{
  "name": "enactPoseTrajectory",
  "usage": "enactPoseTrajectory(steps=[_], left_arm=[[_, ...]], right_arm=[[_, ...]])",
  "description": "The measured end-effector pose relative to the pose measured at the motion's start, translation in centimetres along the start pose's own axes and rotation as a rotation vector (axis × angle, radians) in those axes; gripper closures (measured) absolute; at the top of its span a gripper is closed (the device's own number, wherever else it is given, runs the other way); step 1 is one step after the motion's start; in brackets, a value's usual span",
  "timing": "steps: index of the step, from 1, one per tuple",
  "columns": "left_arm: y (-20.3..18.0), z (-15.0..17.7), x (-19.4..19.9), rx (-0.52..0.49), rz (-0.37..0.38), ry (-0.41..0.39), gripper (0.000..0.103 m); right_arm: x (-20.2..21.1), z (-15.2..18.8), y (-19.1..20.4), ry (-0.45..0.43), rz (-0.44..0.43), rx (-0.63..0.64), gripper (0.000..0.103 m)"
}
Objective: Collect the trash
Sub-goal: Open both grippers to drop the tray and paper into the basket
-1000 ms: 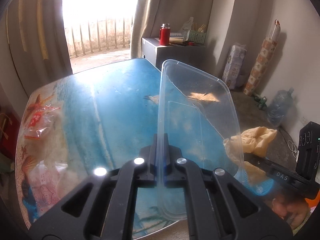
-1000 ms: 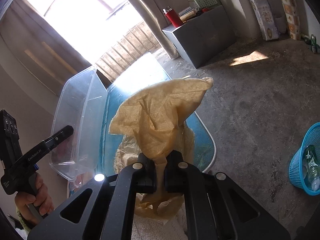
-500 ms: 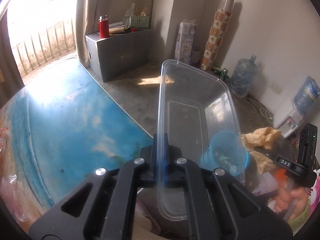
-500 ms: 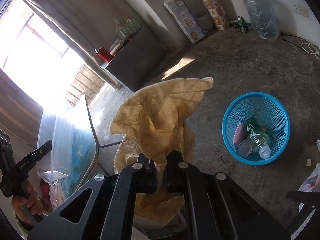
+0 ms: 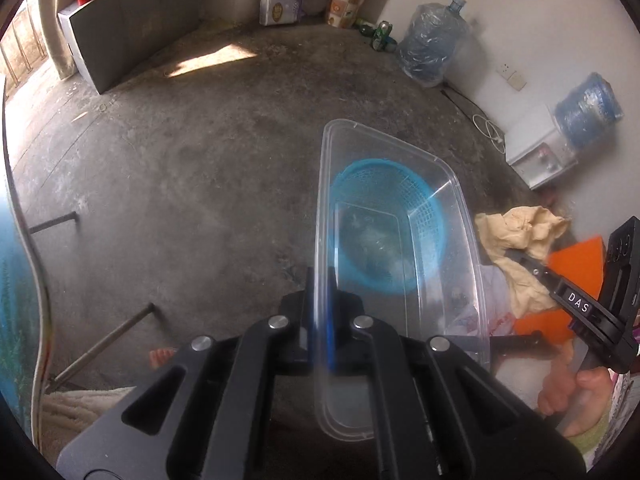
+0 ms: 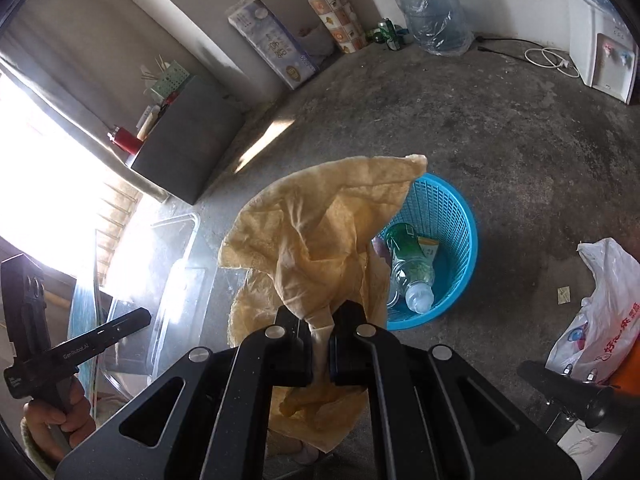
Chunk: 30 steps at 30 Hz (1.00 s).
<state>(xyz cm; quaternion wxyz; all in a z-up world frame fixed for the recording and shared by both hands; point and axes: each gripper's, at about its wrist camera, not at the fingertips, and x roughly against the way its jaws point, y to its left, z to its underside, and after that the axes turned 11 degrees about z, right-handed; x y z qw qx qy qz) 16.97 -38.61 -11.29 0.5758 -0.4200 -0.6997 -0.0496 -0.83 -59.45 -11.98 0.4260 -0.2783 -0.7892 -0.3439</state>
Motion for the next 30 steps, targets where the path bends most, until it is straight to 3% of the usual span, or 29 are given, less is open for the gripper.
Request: enactPoseTrajectory(steps=[6, 9, 10, 11, 13, 22, 24, 26, 30], left_arm=[[-1.8, -2.7, -7.7, 0.024, -0.007, 0.121, 0.1], [-2.0, -4.1, -10.3, 0.038, -0.028, 0.109, 0.094], [-2.1, -4.6, -10.9, 0.038, -0.016, 0.101, 0.082], [-2.1, -5.1, -11.5, 0.038, -0.004, 0.091, 0.06], [-2.2, -5.9, -11.7, 0.042, -0.013, 0.039, 0.042], [-0.8, -5.5, -8.5, 0.096, 0.047, -0.042, 0.04], [-0.2, -4.8, -7.4, 0.107, 0.054, -0.044, 0.04], [0.2, -4.0, -6.2, 0.116, 0.06, -0.058, 0.04], [0.2, -2.2, -3.4, 0.108, 0.098, -0.092, 0.04]], right_arm=[[-4.5, -1.6, -1.9, 0.075, 0.069, 0.012, 0.097], [-6.5, -2.5, -2.6, 0.081, 0.109, 0.018, 0.097], [-7.3, -2.9, -2.8, 0.078, 0.121, 0.023, 0.097], [-8.0, -3.2, -3.0, 0.08, 0.13, 0.025, 0.096], [-9.6, -3.5, -3.5, 0.085, 0.136, 0.024, 0.095], [-14.5, -3.0, -4.0, 0.139, 0.186, 0.068, 0.092], [-15.0, -2.9, -4.1, 0.152, 0.198, 0.075, 0.071], [-14.9, -2.9, -4.2, 0.143, 0.217, 0.076, 0.058], [-14.7, -3.3, -4.9, 0.127, 0.228, 0.048, 0.049]])
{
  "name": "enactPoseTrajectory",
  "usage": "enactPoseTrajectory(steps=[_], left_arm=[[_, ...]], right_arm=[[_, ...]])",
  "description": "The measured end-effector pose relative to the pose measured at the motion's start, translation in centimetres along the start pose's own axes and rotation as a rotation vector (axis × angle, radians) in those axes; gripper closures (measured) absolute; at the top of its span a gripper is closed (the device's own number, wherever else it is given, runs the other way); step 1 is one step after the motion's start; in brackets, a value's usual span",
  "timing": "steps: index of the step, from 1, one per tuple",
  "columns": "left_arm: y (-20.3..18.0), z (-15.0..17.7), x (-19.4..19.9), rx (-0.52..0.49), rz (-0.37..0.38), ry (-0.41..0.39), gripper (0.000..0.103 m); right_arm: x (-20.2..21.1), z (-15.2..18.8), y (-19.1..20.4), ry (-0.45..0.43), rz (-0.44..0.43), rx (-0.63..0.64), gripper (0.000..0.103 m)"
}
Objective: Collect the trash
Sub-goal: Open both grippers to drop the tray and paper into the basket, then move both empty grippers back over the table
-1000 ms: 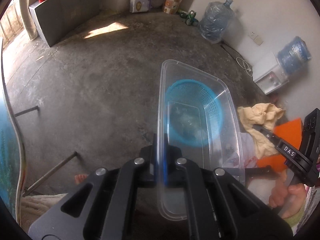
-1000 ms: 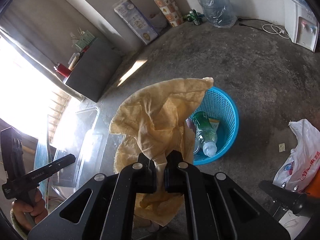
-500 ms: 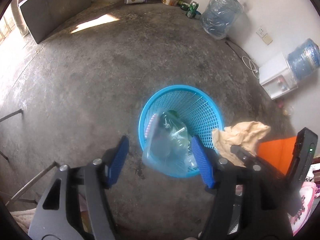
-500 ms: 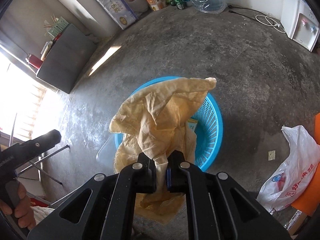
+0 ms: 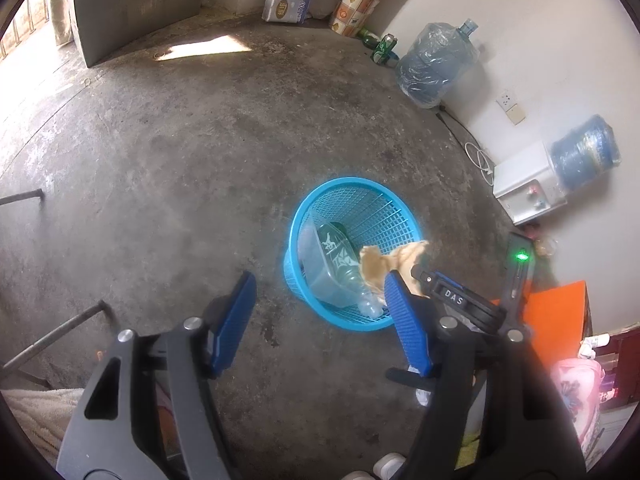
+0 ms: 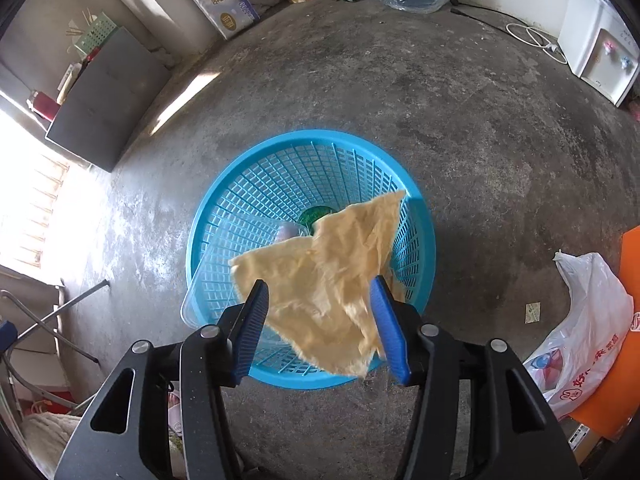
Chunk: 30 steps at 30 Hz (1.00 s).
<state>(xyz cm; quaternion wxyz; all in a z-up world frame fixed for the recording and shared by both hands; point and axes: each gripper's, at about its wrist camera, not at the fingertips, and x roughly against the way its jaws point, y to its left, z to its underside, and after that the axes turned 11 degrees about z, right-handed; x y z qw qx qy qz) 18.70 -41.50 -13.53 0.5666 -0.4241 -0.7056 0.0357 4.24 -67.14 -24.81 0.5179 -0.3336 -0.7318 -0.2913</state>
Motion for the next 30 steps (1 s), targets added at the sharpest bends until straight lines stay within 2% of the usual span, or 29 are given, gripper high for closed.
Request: enactPoseTrajectory(steps=[7, 12, 16, 22, 26, 30], left_arm=[[-0.5, 3.1, 6.5, -0.035, 0.018, -0.125, 0.035], [-0.5, 5.6, 11.7, -0.126, -0.063, -0.236, 0.028], [1.4, 7.8, 16.3, -0.099, -0.102, -0.316, 0.023], [4.8, 10.2, 24.0, -0.061, -0.24, -0.468, 0.02], [7.0, 12.0, 29.7, -0.009, -0.302, -0.587, 0.019], [9.5, 14.7, 34.5, 0.042, -0.403, -0.669, 0.017]], right_arm=[[1.4, -0.7, -1.7, -0.051, -0.027, -0.09, 0.048], [2.6, -0.9, -3.1, -0.098, -0.053, -0.155, 0.048], [3.4, -0.8, -3.4, -0.12, -0.066, -0.17, 0.048], [7.2, 1.0, 0.5, -0.19, -0.091, -0.031, 0.045], [11.0, 3.3, 5.3, -0.233, -0.134, 0.119, 0.044], [15.3, 6.4, 10.8, -0.254, -0.21, 0.276, 0.037]])
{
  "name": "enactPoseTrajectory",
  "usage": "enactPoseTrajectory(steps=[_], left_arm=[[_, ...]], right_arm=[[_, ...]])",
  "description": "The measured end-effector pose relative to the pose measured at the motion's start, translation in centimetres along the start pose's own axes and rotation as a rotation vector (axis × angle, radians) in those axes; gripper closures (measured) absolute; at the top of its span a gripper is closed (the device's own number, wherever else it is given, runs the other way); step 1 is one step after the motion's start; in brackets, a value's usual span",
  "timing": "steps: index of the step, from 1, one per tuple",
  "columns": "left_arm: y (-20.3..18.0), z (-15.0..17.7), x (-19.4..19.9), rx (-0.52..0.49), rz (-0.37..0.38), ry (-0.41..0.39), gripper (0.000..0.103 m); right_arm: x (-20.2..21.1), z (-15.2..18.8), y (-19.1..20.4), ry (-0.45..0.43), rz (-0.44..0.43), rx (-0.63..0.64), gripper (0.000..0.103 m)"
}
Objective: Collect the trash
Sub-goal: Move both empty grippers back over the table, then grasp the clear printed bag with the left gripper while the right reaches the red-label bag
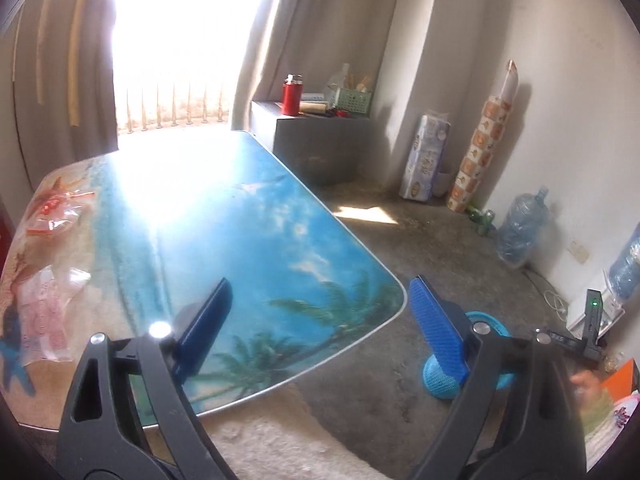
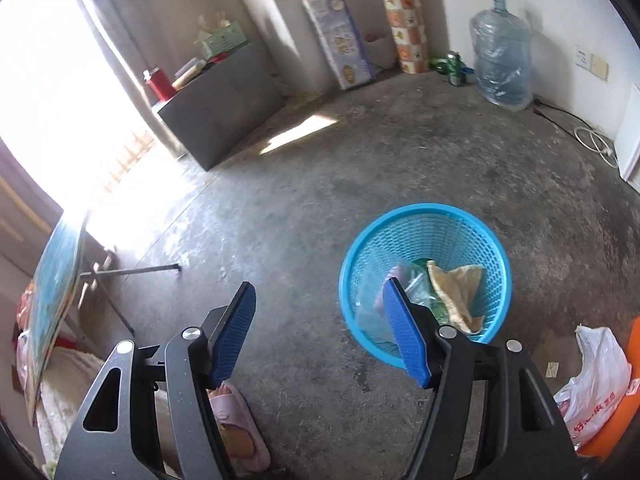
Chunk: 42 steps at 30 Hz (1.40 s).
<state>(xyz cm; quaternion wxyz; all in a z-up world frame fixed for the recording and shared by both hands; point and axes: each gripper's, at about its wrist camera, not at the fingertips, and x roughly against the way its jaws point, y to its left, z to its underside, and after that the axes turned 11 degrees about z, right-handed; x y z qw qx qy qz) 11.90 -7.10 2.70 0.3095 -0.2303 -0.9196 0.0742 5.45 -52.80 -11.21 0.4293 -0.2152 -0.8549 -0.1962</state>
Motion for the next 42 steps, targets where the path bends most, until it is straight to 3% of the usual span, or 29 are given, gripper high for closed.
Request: enactPoseTrajectory(steps=[7, 13, 20, 24, 31, 42], left_arm=[[7.8, 0.8, 6.1, 0.09, -0.193, -0.086, 0.017], [12.9, 1.6, 10.4, 0.174, -0.324, -0.163, 0.013], [18.4, 2.5, 11.6, 0.346, -0.355, -0.147, 0.012], [21.8, 3.0, 10.6, 0.446, -0.364, -0.103, 0.012], [26.6, 4.0, 7.3, 0.573, -0.303, 0.018, 0.012], [26.7, 5.0, 4.4, 0.454, -0.378, 0.128, 0.012]], right_arm=[[4.0, 1.0, 11.1, 0.043, -0.22, 0.138, 0.034], [5.0, 1.6, 22.0, 0.088, -0.352, 0.346, 0.034], [5.5, 3.4, 32.1, 0.164, -0.472, 0.487, 0.034], [5.5, 5.0, 35.7, 0.226, -0.509, 0.537, 0.034], [6.3, 7.2, 39.7, 0.257, -0.532, 0.593, 0.034], [6.4, 8.4, 43.6, 0.295, -0.505, 0.661, 0.034]])
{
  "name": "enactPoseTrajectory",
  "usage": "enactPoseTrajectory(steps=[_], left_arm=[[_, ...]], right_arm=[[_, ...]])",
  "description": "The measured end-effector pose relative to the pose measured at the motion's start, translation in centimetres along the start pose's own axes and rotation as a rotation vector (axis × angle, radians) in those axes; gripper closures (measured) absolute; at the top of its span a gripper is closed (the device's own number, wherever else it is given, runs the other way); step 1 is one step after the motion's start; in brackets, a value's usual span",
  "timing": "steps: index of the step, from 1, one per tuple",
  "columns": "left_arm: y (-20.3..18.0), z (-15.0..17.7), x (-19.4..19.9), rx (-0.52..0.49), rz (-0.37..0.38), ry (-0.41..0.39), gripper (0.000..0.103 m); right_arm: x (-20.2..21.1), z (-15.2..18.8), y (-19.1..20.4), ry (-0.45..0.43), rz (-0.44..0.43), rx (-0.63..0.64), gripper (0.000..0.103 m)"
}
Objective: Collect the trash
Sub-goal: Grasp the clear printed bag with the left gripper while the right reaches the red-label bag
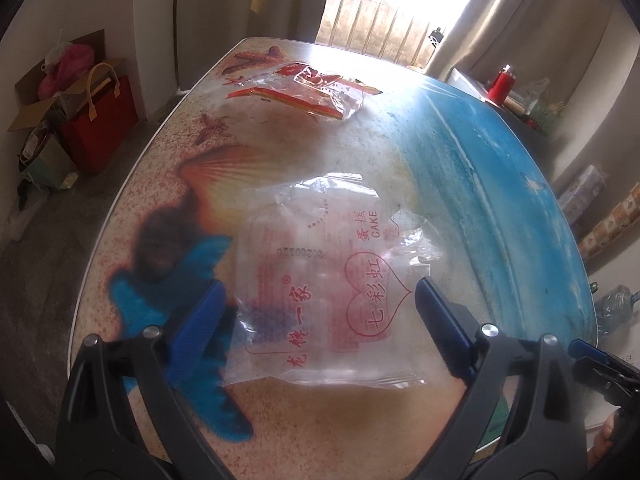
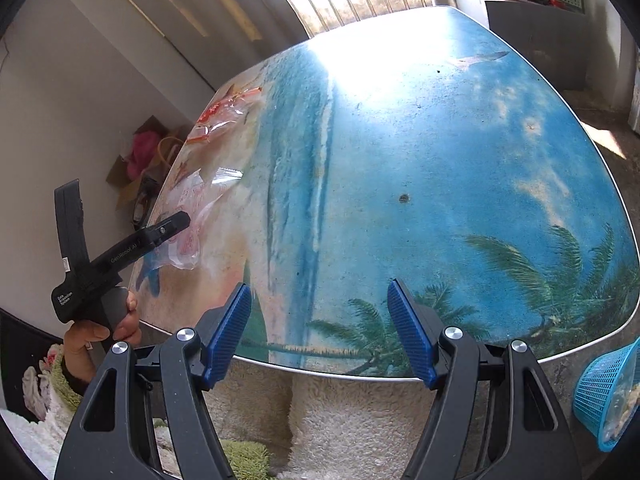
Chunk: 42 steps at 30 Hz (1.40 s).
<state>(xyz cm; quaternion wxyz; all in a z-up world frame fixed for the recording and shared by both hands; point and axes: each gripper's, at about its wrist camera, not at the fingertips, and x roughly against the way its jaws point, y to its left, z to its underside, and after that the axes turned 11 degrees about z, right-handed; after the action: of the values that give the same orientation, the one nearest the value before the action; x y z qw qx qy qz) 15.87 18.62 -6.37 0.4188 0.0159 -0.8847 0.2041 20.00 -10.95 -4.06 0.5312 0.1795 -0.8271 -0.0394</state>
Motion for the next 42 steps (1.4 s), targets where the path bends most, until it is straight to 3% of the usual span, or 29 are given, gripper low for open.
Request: enactPoseTrajectory(steps=[3, 10, 18, 25, 31, 37, 42], left_arm=[[-0.2, 0.2, -0.4, -0.017, -0.028, 0.011, 0.015], [-0.5, 0.4, -0.5, -0.093, -0.11, 0.013, 0.039], [0.2, 0.8, 0.4, -0.108, -0.102, 0.004, 0.054], [1.3, 1.0, 1.1, -0.111, -0.077, -0.009, 0.066], [2.4, 1.3, 1.9, -0.11, -0.064, -0.015, 0.073], [4.1, 1.7, 2.8, -0.09, -0.065, -0.027, 0.075], [4.6, 2.0, 3.3, -0.095, -0.063, -0.036, 0.075]], right_arm=[[-0.5, -0.3, 1.0, 0.013, 0.003, 0.015, 0.034], [-1.0, -1.1, 2.7, 0.019, 0.009, 0.041, 0.034], [-1.3, -1.6, 3.9, 0.028, 0.031, 0.057, 0.034], [-0.3, -4.7, 5.8, -0.035, 0.043, 0.096, 0.034], [-1.3, -9.1, 9.1, -0.059, -0.05, 0.119, 0.034], [-5.8, -14.2, 12.7, 0.031, -0.198, 0.064, 0.034], [-11.5, -18.6, 15.4, 0.121, -0.219, -0.01, 0.034]])
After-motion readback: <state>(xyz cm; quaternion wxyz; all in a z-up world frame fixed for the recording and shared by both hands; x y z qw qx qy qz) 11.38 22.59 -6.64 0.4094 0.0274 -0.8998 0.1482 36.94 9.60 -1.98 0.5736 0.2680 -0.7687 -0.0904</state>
